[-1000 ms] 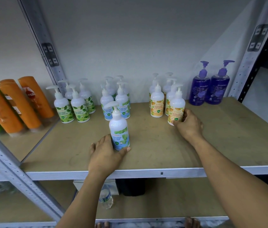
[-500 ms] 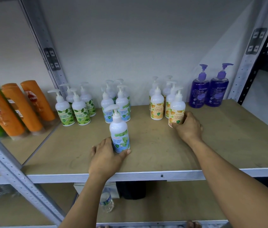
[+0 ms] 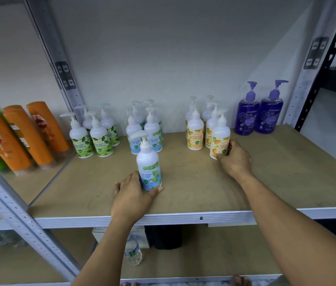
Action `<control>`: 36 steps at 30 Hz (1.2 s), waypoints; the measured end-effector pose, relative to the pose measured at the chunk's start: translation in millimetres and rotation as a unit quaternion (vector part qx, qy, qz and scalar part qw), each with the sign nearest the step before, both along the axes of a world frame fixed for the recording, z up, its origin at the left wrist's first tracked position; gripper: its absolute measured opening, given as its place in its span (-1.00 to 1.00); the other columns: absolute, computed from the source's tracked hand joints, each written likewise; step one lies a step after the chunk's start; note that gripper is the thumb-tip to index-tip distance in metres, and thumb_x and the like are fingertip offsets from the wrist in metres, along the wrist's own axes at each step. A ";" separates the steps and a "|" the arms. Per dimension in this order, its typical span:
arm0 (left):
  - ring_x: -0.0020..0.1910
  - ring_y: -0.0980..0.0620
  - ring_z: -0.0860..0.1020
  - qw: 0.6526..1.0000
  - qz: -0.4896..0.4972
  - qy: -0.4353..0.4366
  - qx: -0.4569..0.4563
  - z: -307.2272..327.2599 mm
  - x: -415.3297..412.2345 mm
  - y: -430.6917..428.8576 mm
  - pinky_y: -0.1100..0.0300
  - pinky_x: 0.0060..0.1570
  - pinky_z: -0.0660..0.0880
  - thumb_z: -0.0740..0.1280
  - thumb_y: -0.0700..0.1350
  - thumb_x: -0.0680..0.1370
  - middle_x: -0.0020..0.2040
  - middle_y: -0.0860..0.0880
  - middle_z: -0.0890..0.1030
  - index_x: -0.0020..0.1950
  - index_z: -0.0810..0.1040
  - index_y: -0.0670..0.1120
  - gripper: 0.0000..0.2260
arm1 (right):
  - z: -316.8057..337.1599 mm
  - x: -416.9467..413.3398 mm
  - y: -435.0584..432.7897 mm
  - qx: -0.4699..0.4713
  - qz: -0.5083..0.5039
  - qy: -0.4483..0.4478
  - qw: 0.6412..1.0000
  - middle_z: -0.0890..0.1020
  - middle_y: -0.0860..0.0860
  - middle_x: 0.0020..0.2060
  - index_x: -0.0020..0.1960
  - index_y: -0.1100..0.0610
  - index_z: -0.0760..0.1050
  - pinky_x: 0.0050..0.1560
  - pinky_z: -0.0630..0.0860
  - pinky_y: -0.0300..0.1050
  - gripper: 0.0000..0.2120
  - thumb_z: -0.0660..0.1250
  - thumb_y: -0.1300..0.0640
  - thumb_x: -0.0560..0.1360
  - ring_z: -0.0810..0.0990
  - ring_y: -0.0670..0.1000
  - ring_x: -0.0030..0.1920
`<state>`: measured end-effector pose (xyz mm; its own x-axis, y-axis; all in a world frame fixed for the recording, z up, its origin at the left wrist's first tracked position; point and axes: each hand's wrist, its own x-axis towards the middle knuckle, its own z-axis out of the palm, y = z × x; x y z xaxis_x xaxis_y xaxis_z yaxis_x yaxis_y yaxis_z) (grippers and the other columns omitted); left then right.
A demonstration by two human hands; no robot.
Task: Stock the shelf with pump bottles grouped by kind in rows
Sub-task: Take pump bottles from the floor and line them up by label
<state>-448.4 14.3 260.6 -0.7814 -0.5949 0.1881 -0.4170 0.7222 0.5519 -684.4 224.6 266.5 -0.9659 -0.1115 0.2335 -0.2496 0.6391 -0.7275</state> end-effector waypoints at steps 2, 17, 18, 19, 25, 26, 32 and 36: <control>0.21 0.02 0.48 1.000 -0.001 0.002 -0.002 -0.5 -0.1 -0.4 -0.08 0.44 0.21 0.35 0.35 0.46 0.04 0.15 0.45 0.16 0.42 0.10 -0.55 | -0.9 -1.2 0.0 0.001 -0.001 -0.004 1.000 0.66 0.04 0.16 0.29 0.05 0.48 0.31 0.41 0.13 -0.55 0.46 0.03 0.43 0.59 0.16 0.20; 0.21 0.03 0.47 1.000 -0.004 0.000 -0.005 -2.2 -0.5 -2.2 -0.06 0.42 0.23 0.35 0.37 0.45 0.03 0.17 0.44 0.16 0.42 0.10 -0.54 | -0.6 -0.4 -0.6 0.003 0.000 0.006 1.000 0.66 0.07 0.14 0.31 0.07 0.46 0.31 0.40 0.10 -0.56 0.42 0.07 0.45 0.59 0.18 0.19; 0.21 0.02 0.47 1.000 -0.004 0.000 -0.005 -2.3 -0.7 -2.2 -0.07 0.43 0.23 0.35 0.37 0.45 0.03 0.17 0.44 0.16 0.41 0.10 -0.54 | -0.2 0.1 -0.6 0.000 0.000 0.006 1.000 0.66 0.07 0.15 0.31 0.07 0.46 0.31 0.40 0.10 -0.55 0.42 0.06 0.45 0.59 0.18 0.19; 0.21 0.03 0.47 1.000 -0.004 -0.001 -0.005 -2.4 -0.4 -2.2 -0.08 0.43 0.23 0.34 0.37 0.45 0.03 0.16 0.44 0.16 0.41 0.10 -0.54 | 0.0 0.2 -0.7 -0.002 0.000 0.004 1.000 0.66 0.06 0.15 0.31 0.07 0.46 0.32 0.39 0.11 -0.55 0.43 0.05 0.44 0.59 0.17 0.20; 0.18 0.03 0.47 1.000 -0.006 0.003 -0.006 -2.1 -0.2 -1.3 -0.07 0.42 0.24 0.34 0.37 0.45 0.04 0.15 0.47 0.13 0.41 0.11 -0.56 | -0.2 1.4 -0.6 0.010 -0.001 0.006 1.000 0.65 0.06 0.18 0.32 0.04 0.45 0.32 0.37 0.11 -0.51 0.46 -0.04 0.44 0.57 0.17 0.22; 0.18 0.04 0.47 1.000 -0.006 0.003 -0.004 -2.4 0.0 -1.4 -0.07 0.42 0.24 0.34 0.37 0.45 0.04 0.15 0.47 0.14 0.41 0.11 -0.56 | -0.1 1.6 -0.5 0.015 -0.001 0.007 1.000 0.65 0.06 0.19 0.32 0.05 0.44 0.32 0.37 0.11 -0.52 0.46 -0.03 0.45 0.57 0.18 0.23; 0.17 0.03 0.49 1.000 0.001 0.011 0.004 0.7 0.5 2.1 -0.06 0.39 0.28 0.38 0.35 0.44 0.04 0.16 0.49 0.16 0.41 0.11 -0.55 | -3.0 -1.6 0.4 0.022 0.001 0.010 1.000 0.65 0.06 0.18 0.31 0.05 0.44 0.31 0.39 0.11 -0.52 0.46 -0.04 0.45 0.58 0.17 0.22; 0.16 0.03 0.53 0.996 0.009 0.061 0.059 1.2 1.7 3.5 -0.05 0.22 0.47 0.49 0.29 0.37 0.07 0.23 0.56 0.20 0.41 0.19 -0.49 | -4.5 -3.5 2.9 0.003 0.013 0.016 1.000 0.67 0.07 0.14 0.28 0.05 0.48 0.25 0.45 0.12 -0.52 0.48 -0.05 0.42 0.61 0.18 0.17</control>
